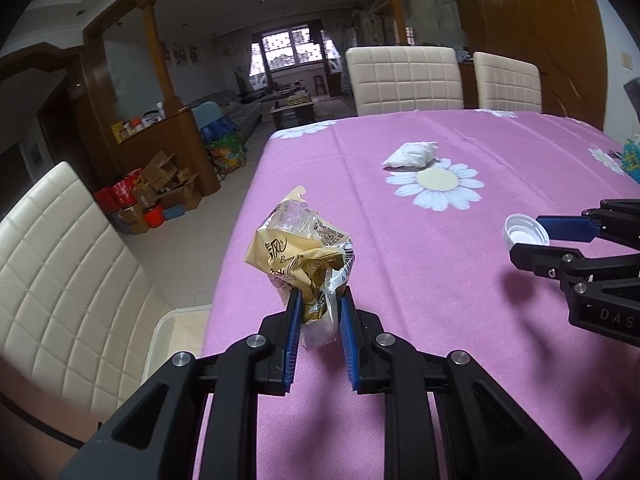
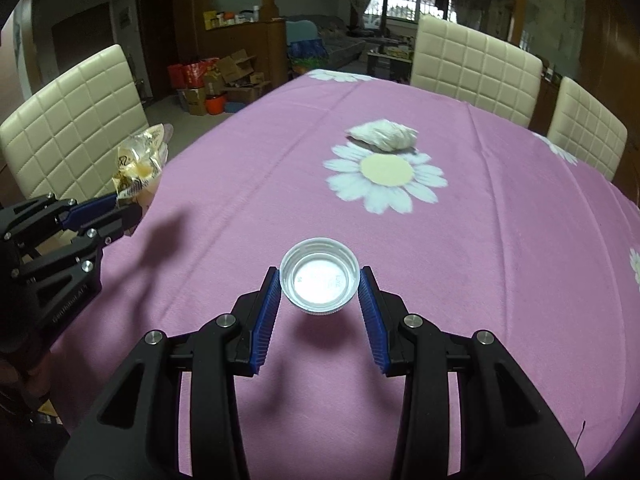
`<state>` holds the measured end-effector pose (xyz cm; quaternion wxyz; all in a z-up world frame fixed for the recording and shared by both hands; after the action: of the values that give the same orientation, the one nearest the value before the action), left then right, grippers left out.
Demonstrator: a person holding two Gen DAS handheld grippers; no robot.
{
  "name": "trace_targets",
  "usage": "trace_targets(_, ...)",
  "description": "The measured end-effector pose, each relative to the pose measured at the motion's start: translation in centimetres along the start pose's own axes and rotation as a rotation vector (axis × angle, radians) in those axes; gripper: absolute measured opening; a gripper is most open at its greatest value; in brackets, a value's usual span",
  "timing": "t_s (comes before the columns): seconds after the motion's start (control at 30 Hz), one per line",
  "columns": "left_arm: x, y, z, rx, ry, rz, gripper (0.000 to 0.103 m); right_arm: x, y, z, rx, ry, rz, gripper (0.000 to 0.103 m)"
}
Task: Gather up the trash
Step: 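Carry the gold wrapper to the bin with the left gripper while the right gripper holds the cap, then open the left gripper over the bin to drop the gold wrapper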
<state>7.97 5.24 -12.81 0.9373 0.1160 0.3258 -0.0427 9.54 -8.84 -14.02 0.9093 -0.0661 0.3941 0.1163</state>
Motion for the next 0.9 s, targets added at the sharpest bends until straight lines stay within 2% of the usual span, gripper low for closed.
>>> trace_targets(0.13,-0.3,1.6,-0.6,-0.011,-0.010,0.081,0.019,0.9,1.6,0.9,-0.007,-0.006,0.026,0.041)
trace_targets(0.2,-0.2,2.9,-0.8,-0.053,0.000,0.088,0.019,1.7,2.7,1.4,-0.016,0.007,0.036,0.041)
trace_targets(0.4,1.1,7.6,-1.3,-0.158,0.040,0.198,0.022,4.3,6.3,2.8,-0.078,0.046,0.059,0.041)
trace_targets(0.57,2.4,10.1,-1.5,-0.216,0.058,0.234,0.021,5.5,8.9,4.1,-0.137,0.047,0.067,0.041)
trace_targets(0.63,3.0,10.6,-1.5,-0.233,0.068,0.220,0.021,5.8,9.4,4.6,-0.150,0.044,0.064,0.041)
trace_targets(0.83,3.4,11.2,-1.2,-0.237,0.064,0.269,0.022,6.7,9.7,5.3,-0.159,0.049,0.047,0.041)
trace_targets(0.9,3.3,11.0,-1.0,-0.232,0.058,0.273,0.029,7.0,9.6,5.4,-0.156,0.058,0.044,0.041)
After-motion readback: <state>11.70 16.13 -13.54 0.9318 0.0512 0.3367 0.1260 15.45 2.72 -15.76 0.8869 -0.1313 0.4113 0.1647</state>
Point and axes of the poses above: each gripper's, at about its wrist camera, not at the fingertips, and x roughly the way its jaws point, y to its left, z to its top, the point moved 4 cm from there along x, roughly the way its jaws point, and after that the axes turned 1 degree about -z, right-handed, at the moved point
